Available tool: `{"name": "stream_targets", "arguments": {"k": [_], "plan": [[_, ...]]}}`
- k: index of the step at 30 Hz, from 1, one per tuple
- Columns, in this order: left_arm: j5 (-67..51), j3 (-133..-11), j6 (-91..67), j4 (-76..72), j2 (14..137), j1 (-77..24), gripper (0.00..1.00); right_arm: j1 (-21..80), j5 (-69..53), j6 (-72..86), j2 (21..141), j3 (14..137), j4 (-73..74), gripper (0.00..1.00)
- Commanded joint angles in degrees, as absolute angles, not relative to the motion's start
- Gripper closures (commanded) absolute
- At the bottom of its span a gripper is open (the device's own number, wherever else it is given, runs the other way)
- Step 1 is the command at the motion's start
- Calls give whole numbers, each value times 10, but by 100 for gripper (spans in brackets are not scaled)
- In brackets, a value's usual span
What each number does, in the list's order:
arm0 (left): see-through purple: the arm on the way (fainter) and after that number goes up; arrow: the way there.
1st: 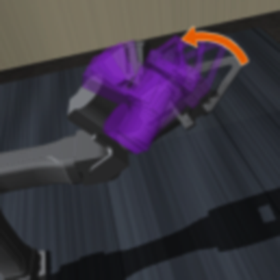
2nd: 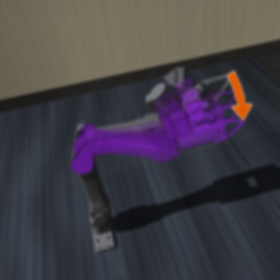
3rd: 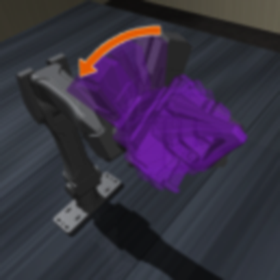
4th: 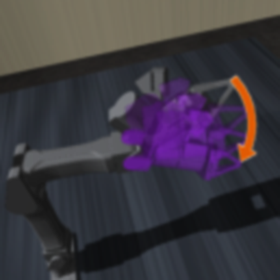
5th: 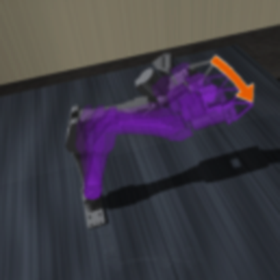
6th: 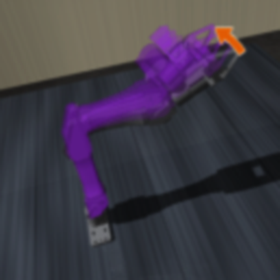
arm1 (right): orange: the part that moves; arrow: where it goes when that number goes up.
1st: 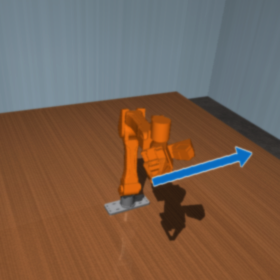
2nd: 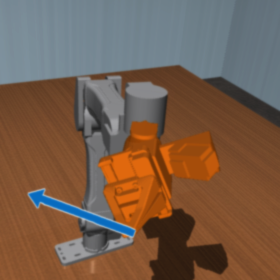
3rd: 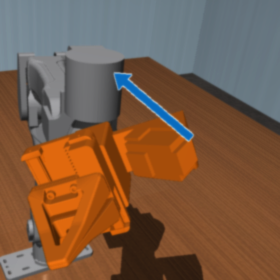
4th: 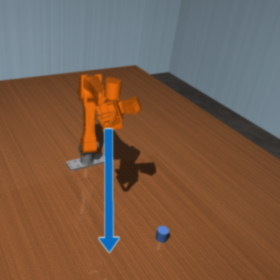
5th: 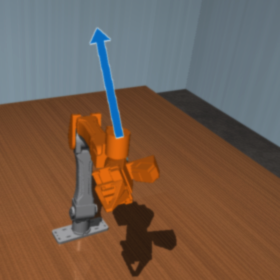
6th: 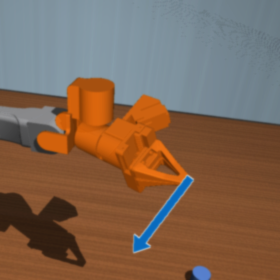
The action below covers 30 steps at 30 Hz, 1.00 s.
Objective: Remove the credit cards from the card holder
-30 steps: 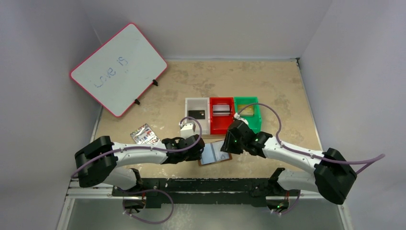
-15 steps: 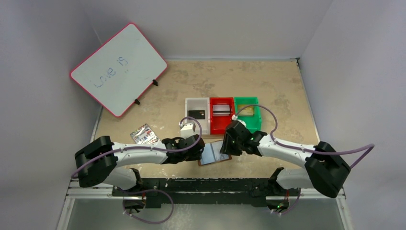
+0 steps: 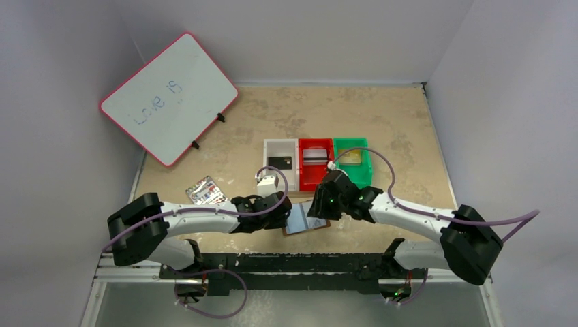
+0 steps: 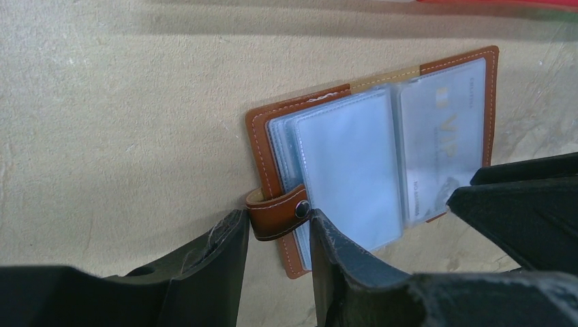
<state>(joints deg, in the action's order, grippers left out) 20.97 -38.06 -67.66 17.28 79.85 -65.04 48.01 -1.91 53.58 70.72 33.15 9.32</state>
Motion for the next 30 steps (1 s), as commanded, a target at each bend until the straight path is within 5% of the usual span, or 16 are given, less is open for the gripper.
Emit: {"name": "stream_targets", "arguments": {"k": [1, 30], "plan": [[211, -400, -663, 163, 799, -654, 63, 481, 44, 558, 691, 365, 194, 53], [210, -402, -663, 159, 806, -654, 63, 482, -50, 531, 712, 331, 32, 54]]}}
